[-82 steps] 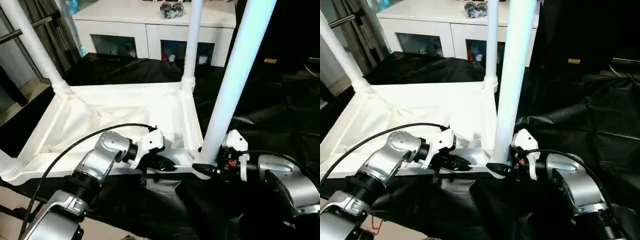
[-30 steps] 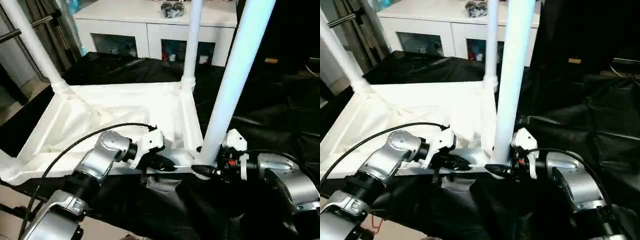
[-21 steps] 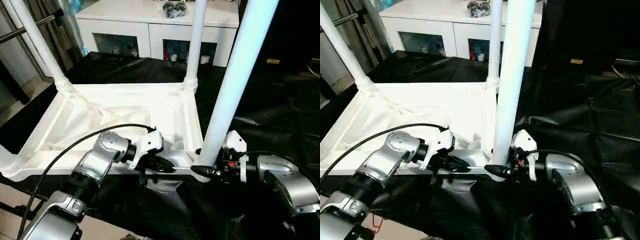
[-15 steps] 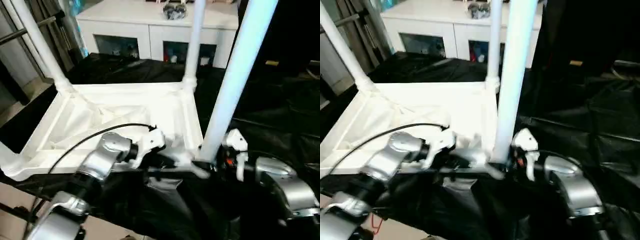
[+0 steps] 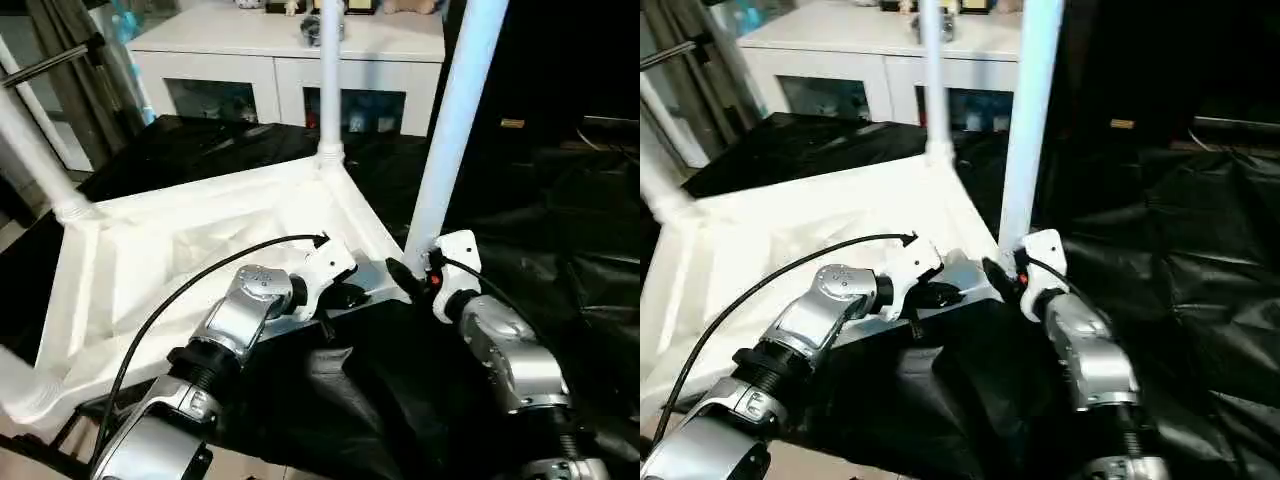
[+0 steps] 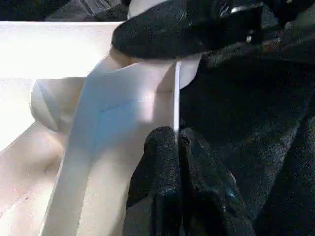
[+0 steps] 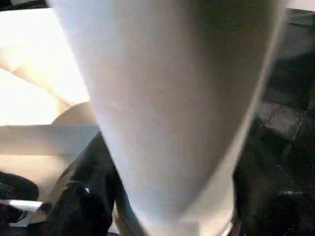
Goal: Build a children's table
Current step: Rotate leg to tighten
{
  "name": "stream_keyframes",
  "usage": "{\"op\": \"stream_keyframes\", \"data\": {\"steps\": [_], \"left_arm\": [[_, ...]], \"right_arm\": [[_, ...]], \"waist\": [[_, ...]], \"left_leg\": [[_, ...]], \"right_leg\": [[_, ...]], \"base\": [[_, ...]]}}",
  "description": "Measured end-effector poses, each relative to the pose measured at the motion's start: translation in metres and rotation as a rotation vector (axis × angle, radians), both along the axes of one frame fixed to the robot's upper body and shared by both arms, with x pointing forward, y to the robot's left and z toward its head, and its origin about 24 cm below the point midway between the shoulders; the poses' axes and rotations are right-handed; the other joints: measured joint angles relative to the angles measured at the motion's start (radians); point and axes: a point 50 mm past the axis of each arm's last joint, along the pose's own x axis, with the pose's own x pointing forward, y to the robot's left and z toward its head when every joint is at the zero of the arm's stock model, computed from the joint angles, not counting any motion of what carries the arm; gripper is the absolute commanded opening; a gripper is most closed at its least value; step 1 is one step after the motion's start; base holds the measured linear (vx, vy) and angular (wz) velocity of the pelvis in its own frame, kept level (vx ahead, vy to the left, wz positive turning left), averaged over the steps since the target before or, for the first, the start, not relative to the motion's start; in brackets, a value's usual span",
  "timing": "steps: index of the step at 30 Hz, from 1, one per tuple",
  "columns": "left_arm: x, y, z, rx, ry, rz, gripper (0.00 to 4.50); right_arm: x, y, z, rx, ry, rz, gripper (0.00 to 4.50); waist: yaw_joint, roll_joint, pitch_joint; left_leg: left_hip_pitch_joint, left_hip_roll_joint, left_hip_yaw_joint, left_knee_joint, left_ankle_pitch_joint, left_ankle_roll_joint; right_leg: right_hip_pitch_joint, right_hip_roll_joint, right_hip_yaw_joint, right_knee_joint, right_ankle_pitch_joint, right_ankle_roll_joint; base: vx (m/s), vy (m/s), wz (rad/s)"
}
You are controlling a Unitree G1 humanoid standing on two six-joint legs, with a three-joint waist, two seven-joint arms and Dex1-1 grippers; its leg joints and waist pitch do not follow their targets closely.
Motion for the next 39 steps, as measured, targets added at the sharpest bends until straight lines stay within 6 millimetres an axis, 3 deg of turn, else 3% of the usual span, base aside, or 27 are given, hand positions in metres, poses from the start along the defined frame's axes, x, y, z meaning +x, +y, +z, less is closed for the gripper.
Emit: {"op": "stream_keyframes", "data": {"steps": [2,11,20,32,39], "left_arm": [[0.000,0.000,0.001,-0.004,-0.004,-0.007,0.00],[-0.004,0.012,0.006,-0.008,0.001,-0.133,0.00],[-0.014,0.029,0.008,0.010,0.038,-0.310,0.00],[-0.021,0.035,0.007,0.015,0.058,-0.361,0.00],[-0.021,0.033,0.006,0.013,0.063,-0.345,0.00]], "right_arm": [[0.000,0.000,0.001,-0.004,-0.007,0.003,3.70],[-0.017,-0.021,0.010,-0.053,-0.039,0.309,3.70],[-0.038,-0.027,0.019,-0.045,0.016,0.641,3.70],[-0.044,-0.026,0.020,-0.008,0.037,0.714,2.64],[-0.047,-0.027,0.019,-0.004,0.036,0.693,2.38]], "waist": [[0.000,0.000,0.000],[0.005,0.005,0.001],[0.035,0.009,0.002],[0.044,0.010,0.001],[0.055,0.011,0.000]], "left_leg": [[-0.001,0.000,0.000,0.000,0.000,0.000],[-0.006,0.002,-0.001,-0.002,0.002,0.003],[-0.008,0.003,-0.001,0.001,0.003,0.006],[-0.006,0.003,-0.001,0.001,0.002,0.003],[-0.005,0.003,-0.001,0.001,0.000,0.001]], "right_leg": [[0.000,0.000,0.000,0.000,0.002,-0.003],[-0.004,0.001,-0.003,0.000,0.000,0.000],[-0.005,0.000,-0.003,0.002,-0.002,0.000],[-0.004,0.000,-0.003,0.003,-0.001,-0.001],[-0.003,0.000,-0.003,0.003,-0.001,-0.001]], "base": [[0.000,0.000,0.00],[0.000,0.000,0.00],[0.000,0.000,0.00],[0.000,0.000,0.00],[0.000,0.000,0.00]]}}
